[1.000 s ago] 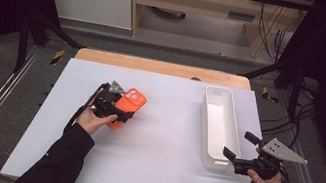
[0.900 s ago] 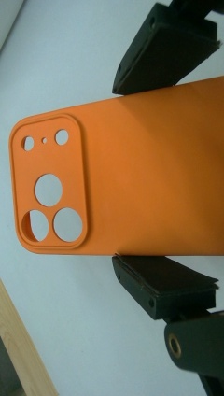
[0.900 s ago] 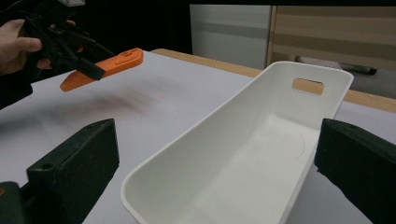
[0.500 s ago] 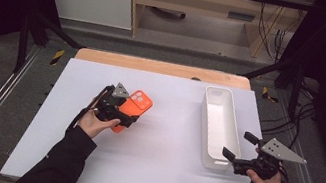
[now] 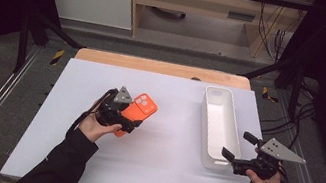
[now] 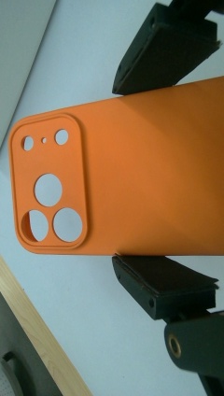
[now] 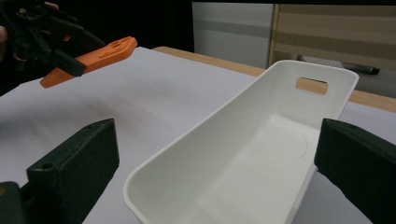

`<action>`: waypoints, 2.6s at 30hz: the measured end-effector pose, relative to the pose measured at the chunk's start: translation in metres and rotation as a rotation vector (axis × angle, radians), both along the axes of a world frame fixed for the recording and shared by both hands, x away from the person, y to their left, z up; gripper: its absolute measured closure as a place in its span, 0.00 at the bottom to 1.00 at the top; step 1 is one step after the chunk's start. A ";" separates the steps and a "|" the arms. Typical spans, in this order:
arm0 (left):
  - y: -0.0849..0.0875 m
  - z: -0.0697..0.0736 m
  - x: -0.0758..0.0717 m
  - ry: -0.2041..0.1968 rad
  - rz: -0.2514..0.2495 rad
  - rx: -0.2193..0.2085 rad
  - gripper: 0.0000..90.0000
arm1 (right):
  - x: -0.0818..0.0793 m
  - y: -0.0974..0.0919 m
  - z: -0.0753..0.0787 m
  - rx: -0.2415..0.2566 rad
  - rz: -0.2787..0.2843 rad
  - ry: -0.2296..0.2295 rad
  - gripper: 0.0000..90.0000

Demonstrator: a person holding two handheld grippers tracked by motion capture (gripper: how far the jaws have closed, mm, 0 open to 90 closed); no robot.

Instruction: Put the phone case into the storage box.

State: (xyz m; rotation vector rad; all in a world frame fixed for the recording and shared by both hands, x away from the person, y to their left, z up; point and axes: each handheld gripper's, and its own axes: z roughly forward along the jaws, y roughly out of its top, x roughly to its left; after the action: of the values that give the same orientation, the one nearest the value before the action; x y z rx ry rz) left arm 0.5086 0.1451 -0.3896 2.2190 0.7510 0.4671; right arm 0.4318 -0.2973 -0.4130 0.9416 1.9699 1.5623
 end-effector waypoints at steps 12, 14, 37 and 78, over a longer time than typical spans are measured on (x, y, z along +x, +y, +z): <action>-0.013 0.001 -0.010 -0.002 -0.056 0.009 0.16 | 0.000 0.004 0.001 -0.012 0.017 -0.005 0.00; -0.015 0.000 -0.012 -0.001 -0.062 0.011 0.16 | 0.000 0.005 0.001 -0.011 0.021 -0.007 0.00; -0.024 0.001 -0.027 0.014 -0.145 -0.007 0.16 | -0.002 0.020 0.005 -0.052 0.077 -0.020 0.01; -0.042 0.001 -0.057 -0.001 -0.294 0.012 0.16 | -0.011 0.065 0.012 -0.192 0.264 -0.042 0.01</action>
State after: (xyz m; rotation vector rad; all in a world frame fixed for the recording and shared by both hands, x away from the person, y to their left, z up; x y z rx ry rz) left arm 0.4515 0.1035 -0.3886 2.2917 0.4116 0.3265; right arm 0.4209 -0.2320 -0.4014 0.5868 2.2384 1.4785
